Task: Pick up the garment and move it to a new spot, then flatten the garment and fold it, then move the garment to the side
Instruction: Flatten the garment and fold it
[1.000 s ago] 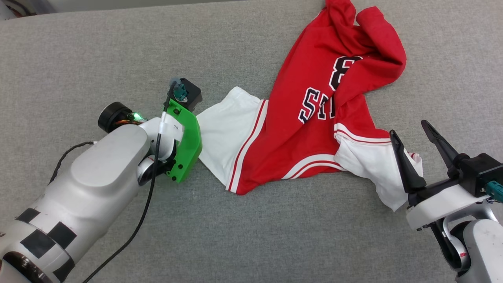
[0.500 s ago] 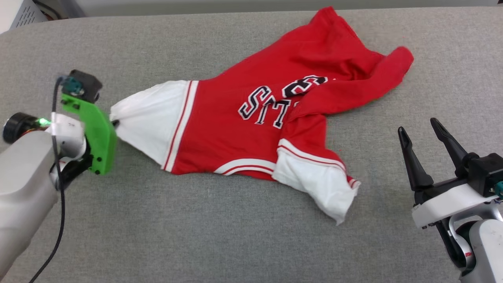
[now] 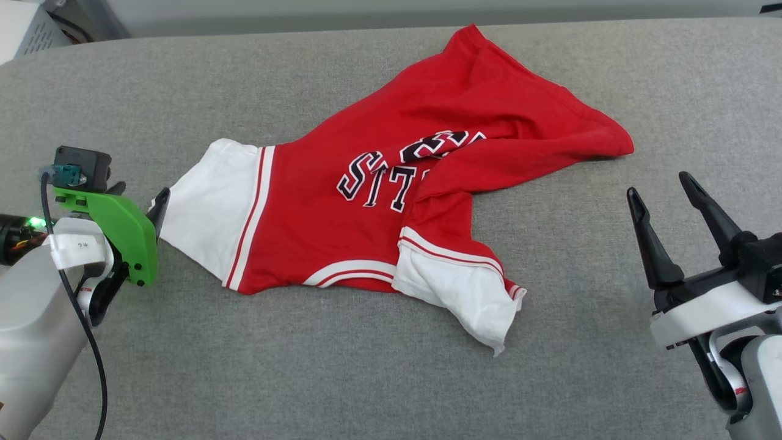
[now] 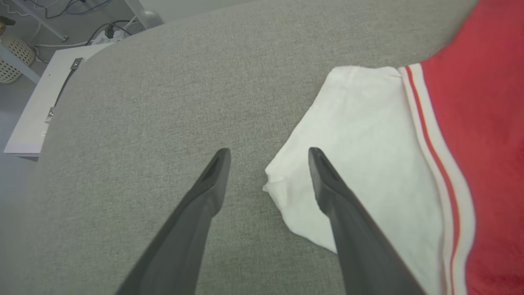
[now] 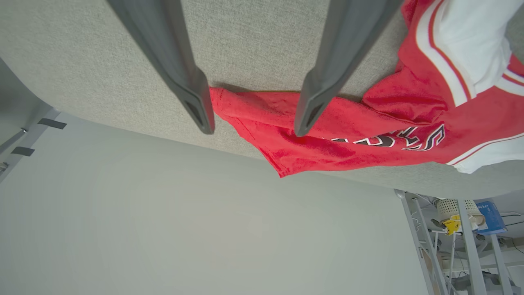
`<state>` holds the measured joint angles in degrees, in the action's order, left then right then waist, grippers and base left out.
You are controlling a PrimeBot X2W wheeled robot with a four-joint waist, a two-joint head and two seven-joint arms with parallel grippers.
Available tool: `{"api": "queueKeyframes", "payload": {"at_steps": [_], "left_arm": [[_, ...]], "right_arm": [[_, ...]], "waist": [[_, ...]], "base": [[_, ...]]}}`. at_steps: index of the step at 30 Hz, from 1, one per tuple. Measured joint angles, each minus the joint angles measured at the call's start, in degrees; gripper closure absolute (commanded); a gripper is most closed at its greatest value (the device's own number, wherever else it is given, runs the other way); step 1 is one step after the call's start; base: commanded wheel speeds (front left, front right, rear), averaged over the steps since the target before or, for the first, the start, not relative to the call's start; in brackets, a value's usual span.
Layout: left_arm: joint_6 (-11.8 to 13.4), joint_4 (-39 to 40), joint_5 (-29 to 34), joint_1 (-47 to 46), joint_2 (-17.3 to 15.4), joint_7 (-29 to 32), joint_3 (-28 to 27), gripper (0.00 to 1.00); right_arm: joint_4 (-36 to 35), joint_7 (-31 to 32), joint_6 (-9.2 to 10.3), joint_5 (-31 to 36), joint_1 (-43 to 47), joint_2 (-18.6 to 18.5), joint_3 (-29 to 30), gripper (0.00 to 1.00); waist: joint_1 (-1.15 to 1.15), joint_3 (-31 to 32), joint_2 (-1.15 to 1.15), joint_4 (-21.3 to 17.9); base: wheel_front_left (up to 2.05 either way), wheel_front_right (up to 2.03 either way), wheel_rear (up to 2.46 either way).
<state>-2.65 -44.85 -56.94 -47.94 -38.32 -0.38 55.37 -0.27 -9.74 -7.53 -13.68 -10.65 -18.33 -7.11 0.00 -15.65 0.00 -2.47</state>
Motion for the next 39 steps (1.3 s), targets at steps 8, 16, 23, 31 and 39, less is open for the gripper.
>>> {"api": "queueKeyframes", "payload": {"at_steps": [8,16,23,31,39], "left_arm": [[6.8,5.3,3.6,4.2,1.0,-13.9,-3.7,0.00],[17.1,25.9,15.8,16.9,3.2,-14.3,-19.9,0.00],[20.1,37.5,26.8,31.2,9.2,-14.3,-30.3,0.00],[18.2,40.7,33.9,37.4,14.5,-14.3,-36.6,0.00],[14.6,40.6,38.6,37.5,19.6,-14.3,-40.3,0.00]], "right_arm": [[-5.9,3.4,0.00,-1.4,-4.9,-6.5,-5.1,0.00],[-12.9,12.8,0.00,-6.3,-12.9,-16.8,-18.8,0.00],[-16.1,27.7,0.00,-15.9,-19.0,-25.5,-34.5,0.00],[-17.4,43.3,0.00,-25.9,-24.6,-30.4,-48.6,0.00],[-11.9,45.5,0.00,-27.7,-28.4,-29.7,-59.1,0.00]], "waist": [[0.00,3.1,0.00,1.8],[0.00,5.0,0.00,4.8],[0.00,6.1,0.00,7.0],[0.00,5.6,0.00,8.5],[0.00,2.5,0.00,9.7]], "base": [[0.00,0.00,0.00],[0.00,0.00,0.00],[0.00,0.00,0.00],[0.00,0.00,0.00],[0.00,0.00,0.00]]}}
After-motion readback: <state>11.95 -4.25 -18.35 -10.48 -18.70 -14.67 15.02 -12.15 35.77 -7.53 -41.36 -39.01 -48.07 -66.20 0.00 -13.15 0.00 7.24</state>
